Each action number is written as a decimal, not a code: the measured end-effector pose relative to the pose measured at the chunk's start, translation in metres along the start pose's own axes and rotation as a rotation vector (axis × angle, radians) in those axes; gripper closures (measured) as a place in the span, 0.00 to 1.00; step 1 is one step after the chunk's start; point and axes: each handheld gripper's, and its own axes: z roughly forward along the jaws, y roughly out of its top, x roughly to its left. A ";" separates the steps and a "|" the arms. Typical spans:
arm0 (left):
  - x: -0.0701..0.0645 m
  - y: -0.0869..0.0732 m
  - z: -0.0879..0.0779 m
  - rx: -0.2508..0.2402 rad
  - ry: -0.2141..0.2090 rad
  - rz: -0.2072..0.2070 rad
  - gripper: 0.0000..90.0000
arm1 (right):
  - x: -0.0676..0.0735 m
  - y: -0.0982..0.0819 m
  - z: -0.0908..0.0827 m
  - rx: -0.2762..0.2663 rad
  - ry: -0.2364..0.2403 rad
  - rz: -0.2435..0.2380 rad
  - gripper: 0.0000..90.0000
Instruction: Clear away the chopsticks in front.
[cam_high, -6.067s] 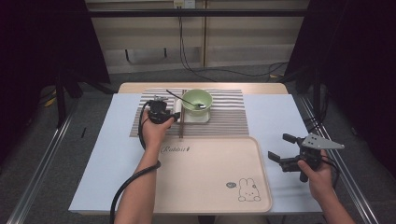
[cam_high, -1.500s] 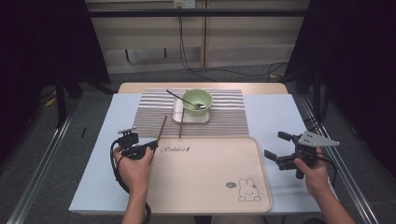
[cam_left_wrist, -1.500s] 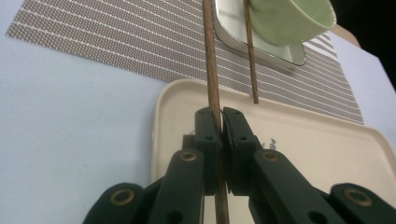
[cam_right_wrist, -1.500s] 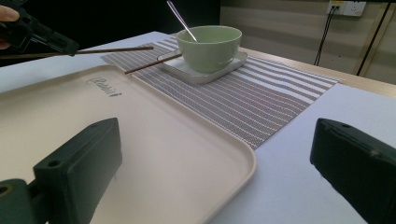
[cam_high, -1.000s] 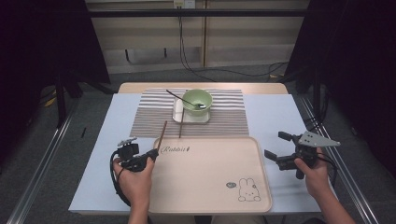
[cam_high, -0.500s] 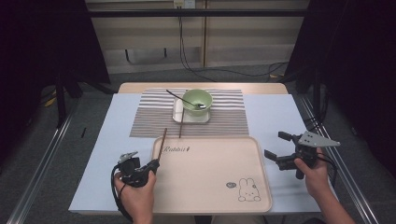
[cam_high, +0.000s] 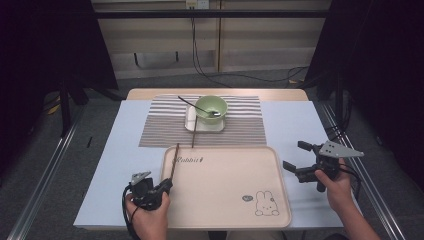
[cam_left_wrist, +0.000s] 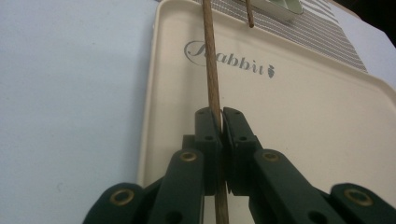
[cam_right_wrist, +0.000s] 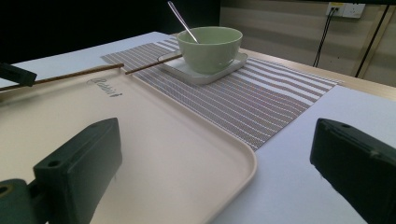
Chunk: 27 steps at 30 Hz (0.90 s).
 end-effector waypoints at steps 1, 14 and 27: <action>0.001 -0.001 0.000 0.000 0.004 0.006 0.95 | 0.000 0.000 0.000 0.000 -0.001 0.002 0.02; -0.002 -0.011 0.005 0.052 0.036 0.002 0.95 | 0.000 0.000 0.000 0.002 0.002 -0.006 0.02; -0.002 -0.010 0.003 0.066 0.055 0.025 0.95 | 0.001 0.000 0.000 0.005 0.001 -0.002 0.02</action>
